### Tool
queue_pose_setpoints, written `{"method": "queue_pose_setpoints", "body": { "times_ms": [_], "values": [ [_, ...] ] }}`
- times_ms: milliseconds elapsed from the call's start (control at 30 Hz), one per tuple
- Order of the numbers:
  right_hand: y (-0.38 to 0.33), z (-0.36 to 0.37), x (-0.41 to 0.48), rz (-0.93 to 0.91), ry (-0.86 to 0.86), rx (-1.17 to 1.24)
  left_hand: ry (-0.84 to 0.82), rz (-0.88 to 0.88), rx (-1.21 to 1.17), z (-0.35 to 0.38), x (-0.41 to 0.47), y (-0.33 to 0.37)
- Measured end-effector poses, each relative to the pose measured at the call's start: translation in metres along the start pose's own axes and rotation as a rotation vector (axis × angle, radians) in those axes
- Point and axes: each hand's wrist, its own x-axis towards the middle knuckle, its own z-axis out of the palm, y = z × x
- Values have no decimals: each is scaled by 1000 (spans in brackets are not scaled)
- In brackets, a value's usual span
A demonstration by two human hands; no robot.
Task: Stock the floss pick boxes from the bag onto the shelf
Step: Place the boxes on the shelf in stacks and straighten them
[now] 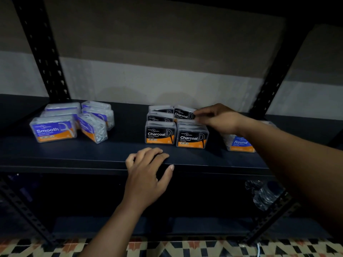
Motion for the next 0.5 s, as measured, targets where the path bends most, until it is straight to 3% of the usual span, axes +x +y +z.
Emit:
{"method": "queue_pose_setpoints", "body": {
  "times_ms": [233,500],
  "values": [
    [-10,4,-11,-99,-139,-326,-8,-9,6,-1,0,1],
    [-7,5,-12,-102,-116,-343,-6,-9,2,-2,0,2]
  ]
}}
